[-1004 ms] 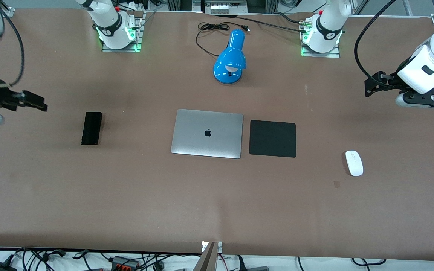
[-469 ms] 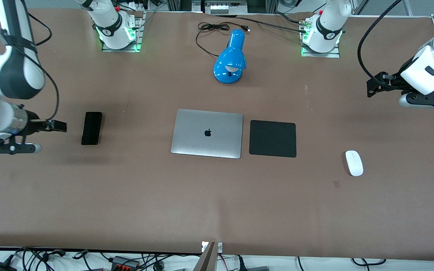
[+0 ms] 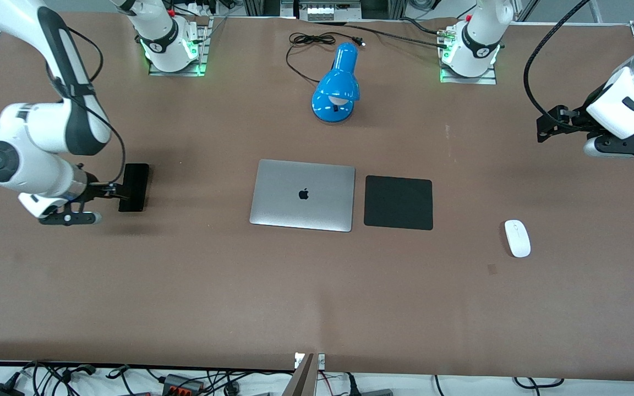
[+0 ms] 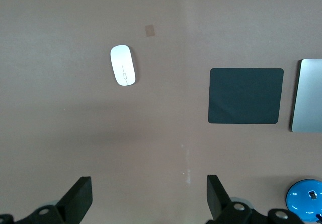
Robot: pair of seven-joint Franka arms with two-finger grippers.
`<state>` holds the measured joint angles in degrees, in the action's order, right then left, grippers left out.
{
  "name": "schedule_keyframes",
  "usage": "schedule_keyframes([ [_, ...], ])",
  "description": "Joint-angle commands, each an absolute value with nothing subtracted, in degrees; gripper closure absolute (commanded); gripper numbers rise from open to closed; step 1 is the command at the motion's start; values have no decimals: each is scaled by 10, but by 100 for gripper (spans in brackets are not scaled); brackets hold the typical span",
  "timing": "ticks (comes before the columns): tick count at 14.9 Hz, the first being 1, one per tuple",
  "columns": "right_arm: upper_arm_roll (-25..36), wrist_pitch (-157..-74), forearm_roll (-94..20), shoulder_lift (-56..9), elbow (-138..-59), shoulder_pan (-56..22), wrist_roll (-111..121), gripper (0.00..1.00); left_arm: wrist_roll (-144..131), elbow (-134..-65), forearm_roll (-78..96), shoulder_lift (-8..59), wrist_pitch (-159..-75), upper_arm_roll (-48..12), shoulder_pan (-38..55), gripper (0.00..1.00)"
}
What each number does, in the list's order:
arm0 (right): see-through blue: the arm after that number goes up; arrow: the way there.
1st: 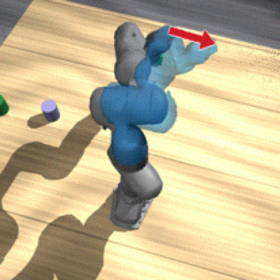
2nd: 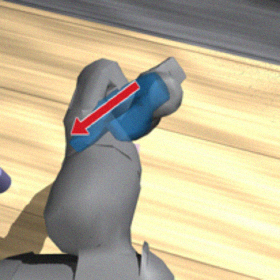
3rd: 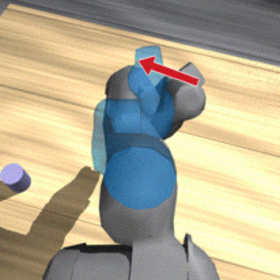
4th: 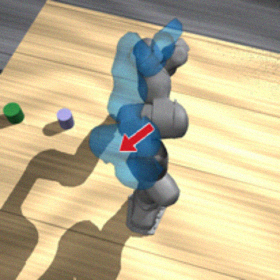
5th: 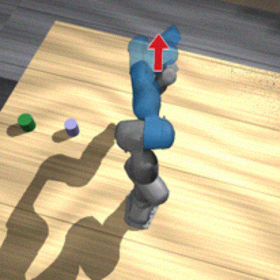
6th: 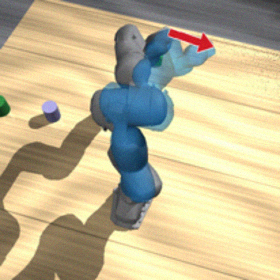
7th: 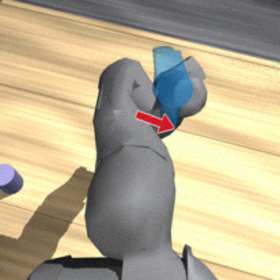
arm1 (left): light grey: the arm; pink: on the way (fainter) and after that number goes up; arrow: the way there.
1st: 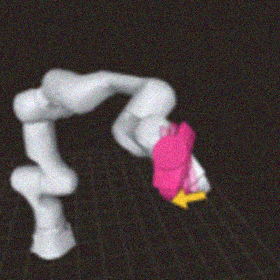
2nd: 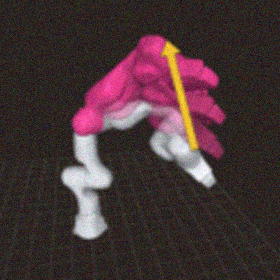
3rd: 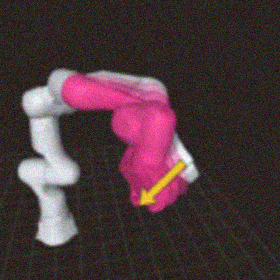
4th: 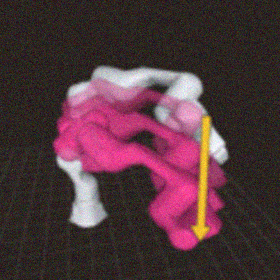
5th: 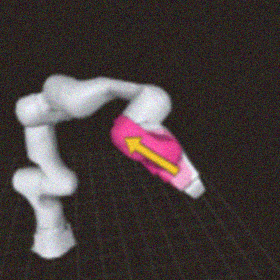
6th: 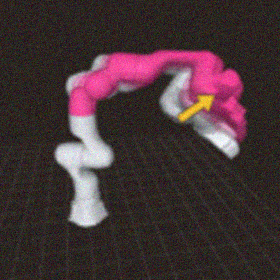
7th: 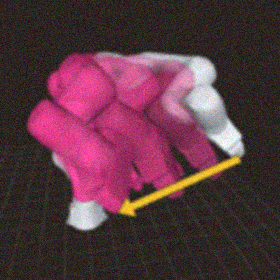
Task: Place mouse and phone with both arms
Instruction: 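Grasp the black phone with the right gripper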
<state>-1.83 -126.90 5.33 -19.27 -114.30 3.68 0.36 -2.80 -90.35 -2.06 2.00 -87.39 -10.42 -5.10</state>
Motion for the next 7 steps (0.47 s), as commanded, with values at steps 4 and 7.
schedule_keyframes([
  [4,-20,-1313,63,-200,-1178,51,-7,0,-17,-889,-19,27,-864,-101,-54,0],
  [7,-20,-1312,63,-201,-1178,51,-9,0,-17,-889,-19,27,-865,-101,-54,0],
])
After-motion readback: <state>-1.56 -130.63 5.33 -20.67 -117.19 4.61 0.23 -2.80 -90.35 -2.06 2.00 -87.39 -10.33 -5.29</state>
